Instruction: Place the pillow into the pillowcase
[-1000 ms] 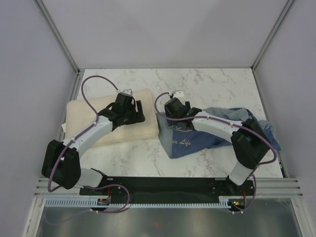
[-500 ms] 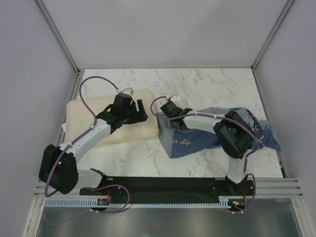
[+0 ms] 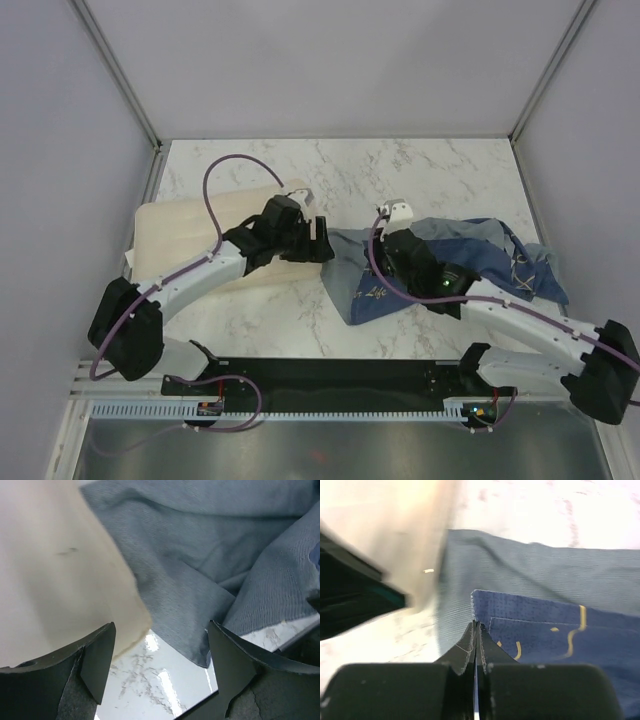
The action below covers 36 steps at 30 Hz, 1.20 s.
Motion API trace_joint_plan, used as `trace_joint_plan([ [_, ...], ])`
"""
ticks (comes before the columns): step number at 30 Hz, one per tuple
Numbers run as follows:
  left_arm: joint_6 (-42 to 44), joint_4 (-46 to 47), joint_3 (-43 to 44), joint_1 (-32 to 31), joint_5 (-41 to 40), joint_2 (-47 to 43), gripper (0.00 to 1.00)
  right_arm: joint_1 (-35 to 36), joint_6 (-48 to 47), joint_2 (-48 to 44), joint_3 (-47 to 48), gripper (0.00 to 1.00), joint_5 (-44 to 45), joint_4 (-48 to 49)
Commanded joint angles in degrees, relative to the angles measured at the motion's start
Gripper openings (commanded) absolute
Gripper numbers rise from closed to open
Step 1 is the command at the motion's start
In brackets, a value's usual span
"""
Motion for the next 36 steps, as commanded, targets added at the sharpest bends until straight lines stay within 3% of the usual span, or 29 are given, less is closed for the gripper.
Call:
trace_joint_plan([
  [1, 1.87, 2.29, 3.24, -4.15, 3.27, 1.72, 0.82, 4.82, 4.17, -8.19, -6.22, 0.0, -6.61, 1.31],
  [2, 1.87, 2.29, 3.07, -6.07, 3.27, 2.25, 0.82, 5.53, 5.15, -10.05, -7.38, 0.0, -6.44, 0.96],
  [3, 2.04, 5.68, 2.9, -7.14, 8.75, 3.3, 0.83, 6.15, 5.94, -11.9, -8.43, 0.0, -6.26, 0.26],
  [4, 1.52, 13.37, 2.81, -8.36, 20.38, 3.66, 0.83, 6.33, 7.34, -15.31, -9.92, 0.0, -5.65, -0.27],
  [8, 1.78, 19.93, 0.0, -15.14, 18.74, 4.37, 0.85, 6.24, 8.15, -21.75, -11.08, 0.0, -4.15, -3.25],
  [16, -2.09, 34.45, -13.44, -17.16, 13.03, -3.8, 0.88, 6.33, 7.71, -24.04, -8.36, 0.0, 0.77, -8.28],
  [28, 1.61, 34.9, -5.02, -22.52, 7.59, 6.03, 0.85, 6.42, 6.47, -22.64, -0.45, 0.0, -1.95, -10.91],
  [31, 1.78, 34.81, -2.04, -23.66, 6.44, 8.67, 0.69, 6.42, 6.65, -22.99, -0.36, 0.0, -1.87, -11.26],
  [32, 1.87, 34.63, -1.51, -23.84, 5.48, 9.54, 0.42, 6.33, 6.83, -23.42, -0.36, 0.0, -1.69, -11.35],
  [33, 1.7, 34.02, -0.89, -23.93, 4.34, 9.55, 0.29, 6.33, 7.0, -23.69, -0.27, 0.01, -1.34, -11.7],
  [34, 1.35, 32.71, -0.89, -23.93, 3.11, 9.46, 0.18, 6.33, 7.35, -24.04, -0.18, 0.1, 1.45, -13.1],
  [35, 0.91, 30.52, -0.89, -23.93, -1.43, 9.12, 0.02, 6.42, 9.36, -25.17, 0.08, 0.25, 4.17, -14.76],
  [36, 0.12, 28.5, -1.93, -23.93, -4.61, 7.29, 0.02, 6.24, 10.25, -25.88, 0.43, 0.34, 7.59, -16.17],
])
